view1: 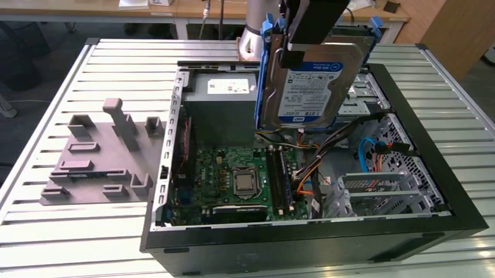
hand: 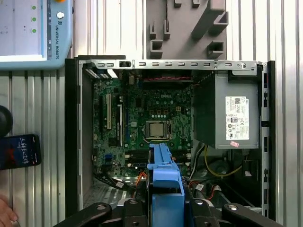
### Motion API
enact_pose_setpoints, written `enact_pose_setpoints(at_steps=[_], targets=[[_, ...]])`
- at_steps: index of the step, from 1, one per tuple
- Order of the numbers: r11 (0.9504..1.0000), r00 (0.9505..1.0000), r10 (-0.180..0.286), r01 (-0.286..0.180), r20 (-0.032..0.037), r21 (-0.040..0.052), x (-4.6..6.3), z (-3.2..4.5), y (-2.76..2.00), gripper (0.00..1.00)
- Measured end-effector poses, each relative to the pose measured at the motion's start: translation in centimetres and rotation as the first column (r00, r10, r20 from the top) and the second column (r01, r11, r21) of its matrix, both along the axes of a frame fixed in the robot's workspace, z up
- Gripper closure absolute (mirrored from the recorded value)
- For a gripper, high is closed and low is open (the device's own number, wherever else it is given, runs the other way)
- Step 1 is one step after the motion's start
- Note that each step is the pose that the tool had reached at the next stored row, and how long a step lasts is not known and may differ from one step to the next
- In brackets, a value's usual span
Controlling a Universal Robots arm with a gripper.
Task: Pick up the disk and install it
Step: 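Pick up the disk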
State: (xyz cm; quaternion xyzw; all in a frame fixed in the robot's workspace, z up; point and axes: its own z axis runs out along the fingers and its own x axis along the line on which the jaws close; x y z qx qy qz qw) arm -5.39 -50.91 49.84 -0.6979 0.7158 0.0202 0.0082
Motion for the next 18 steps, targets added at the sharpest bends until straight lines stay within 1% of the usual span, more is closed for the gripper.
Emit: enact_pose_setpoints(at_steps=[18], targets=[[1.0,1.0,0.0,0.0,0.0,0.0,0.83,-0.12,-0.3,0.64]])
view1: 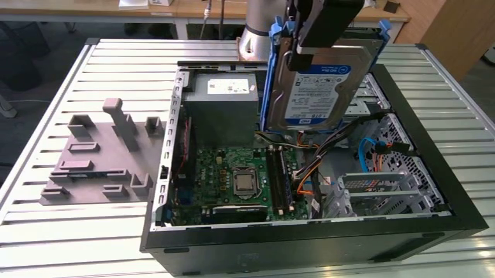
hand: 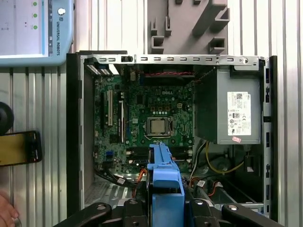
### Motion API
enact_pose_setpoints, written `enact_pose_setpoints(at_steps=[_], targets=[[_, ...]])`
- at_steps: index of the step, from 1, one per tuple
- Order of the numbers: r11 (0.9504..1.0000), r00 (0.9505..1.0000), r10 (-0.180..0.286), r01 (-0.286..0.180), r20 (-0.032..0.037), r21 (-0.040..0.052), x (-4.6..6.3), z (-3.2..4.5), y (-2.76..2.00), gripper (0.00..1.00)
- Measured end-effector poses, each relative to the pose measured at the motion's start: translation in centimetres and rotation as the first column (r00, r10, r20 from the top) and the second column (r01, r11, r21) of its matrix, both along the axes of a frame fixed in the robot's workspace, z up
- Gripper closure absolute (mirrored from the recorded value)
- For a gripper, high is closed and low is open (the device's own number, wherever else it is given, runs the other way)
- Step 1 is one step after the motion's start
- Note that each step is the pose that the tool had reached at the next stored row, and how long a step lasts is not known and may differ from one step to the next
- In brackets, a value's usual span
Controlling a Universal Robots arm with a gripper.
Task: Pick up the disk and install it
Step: 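Pick up the disk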
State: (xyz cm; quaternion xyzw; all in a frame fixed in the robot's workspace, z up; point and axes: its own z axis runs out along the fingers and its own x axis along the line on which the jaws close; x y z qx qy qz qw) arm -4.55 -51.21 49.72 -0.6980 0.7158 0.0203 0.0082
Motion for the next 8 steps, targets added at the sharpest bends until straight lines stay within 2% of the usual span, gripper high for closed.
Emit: enact_pose_setpoints(at_steps=[8], targets=[[1.0,1.0,0.0,0.0,0.0,0.0001,0.42,-0.04,-0.12,0.64]])
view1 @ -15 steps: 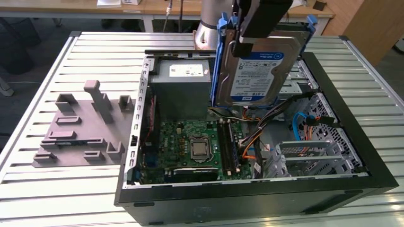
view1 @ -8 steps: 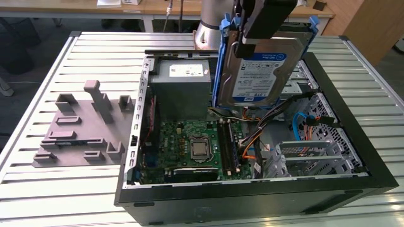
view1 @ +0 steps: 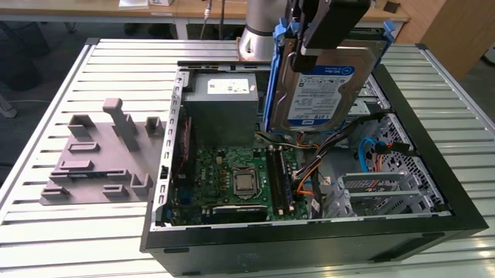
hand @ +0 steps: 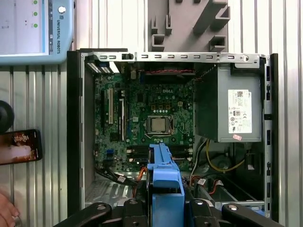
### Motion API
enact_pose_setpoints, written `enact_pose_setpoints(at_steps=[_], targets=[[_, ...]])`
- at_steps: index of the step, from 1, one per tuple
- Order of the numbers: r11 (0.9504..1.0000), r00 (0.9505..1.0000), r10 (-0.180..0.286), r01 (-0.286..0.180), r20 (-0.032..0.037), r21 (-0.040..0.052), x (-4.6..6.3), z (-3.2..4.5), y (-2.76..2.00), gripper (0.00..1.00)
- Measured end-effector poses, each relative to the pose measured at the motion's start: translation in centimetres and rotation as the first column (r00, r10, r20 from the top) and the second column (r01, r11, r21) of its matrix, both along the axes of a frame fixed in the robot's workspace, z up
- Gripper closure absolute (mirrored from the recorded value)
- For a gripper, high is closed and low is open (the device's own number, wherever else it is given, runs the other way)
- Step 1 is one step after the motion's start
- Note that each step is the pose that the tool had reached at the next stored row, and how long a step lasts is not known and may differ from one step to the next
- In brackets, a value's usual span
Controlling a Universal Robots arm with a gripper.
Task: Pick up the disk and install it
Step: 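Pick up the disk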
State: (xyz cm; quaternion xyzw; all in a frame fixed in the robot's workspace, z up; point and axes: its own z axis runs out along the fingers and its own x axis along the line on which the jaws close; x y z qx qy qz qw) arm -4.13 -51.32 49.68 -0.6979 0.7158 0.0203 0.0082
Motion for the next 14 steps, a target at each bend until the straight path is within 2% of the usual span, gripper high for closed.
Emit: enact_pose_setpoints(at_steps=[8,14], targets=[[1.0,1.0,0.0,0.0,0.0,-0.0001,0.8,-0.1,-0.33,0.64],[1.0,1.0,0.0,0.0,0.0,0.0,0.9,-0.32,-1.4,0.64]])
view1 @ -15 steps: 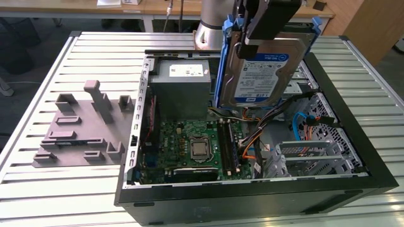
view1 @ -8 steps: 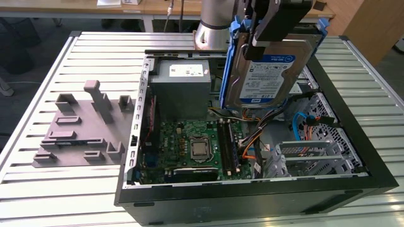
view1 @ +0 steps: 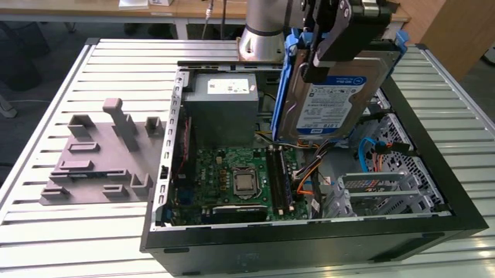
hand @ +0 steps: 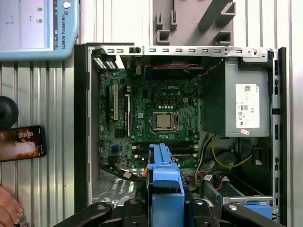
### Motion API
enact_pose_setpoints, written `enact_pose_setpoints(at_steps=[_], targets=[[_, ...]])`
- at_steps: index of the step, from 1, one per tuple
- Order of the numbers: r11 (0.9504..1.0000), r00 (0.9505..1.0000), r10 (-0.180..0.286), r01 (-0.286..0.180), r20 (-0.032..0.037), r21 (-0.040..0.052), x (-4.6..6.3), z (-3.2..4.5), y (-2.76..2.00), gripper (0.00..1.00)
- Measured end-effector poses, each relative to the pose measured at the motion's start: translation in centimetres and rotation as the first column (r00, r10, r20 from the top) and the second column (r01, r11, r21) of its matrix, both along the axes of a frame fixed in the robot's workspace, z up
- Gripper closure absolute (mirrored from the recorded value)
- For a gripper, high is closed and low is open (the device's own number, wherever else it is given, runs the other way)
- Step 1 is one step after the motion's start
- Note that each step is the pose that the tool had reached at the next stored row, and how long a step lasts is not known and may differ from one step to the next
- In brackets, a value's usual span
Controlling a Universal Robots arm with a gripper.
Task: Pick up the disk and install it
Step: 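Pick up the disk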
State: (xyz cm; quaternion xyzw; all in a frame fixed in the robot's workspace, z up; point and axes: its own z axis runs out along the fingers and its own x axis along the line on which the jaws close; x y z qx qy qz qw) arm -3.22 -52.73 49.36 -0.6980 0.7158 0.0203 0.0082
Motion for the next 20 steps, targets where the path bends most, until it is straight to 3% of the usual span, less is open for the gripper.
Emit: enact_pose_setpoints(at_steps=[3,15,20], targets=[[1.0,1.0,0.0,0.0,0.0,0.0,0.1,-0.12,-0.36,0.64],[1.0,1.0,0.0,0.0,-0.0001,-0.0002,1.3,-0.38,-0.7,0.64],[1.0,1.0,0.0,0.0,0.0,0.0,1.6,-0.68,-1.7,0.64]])
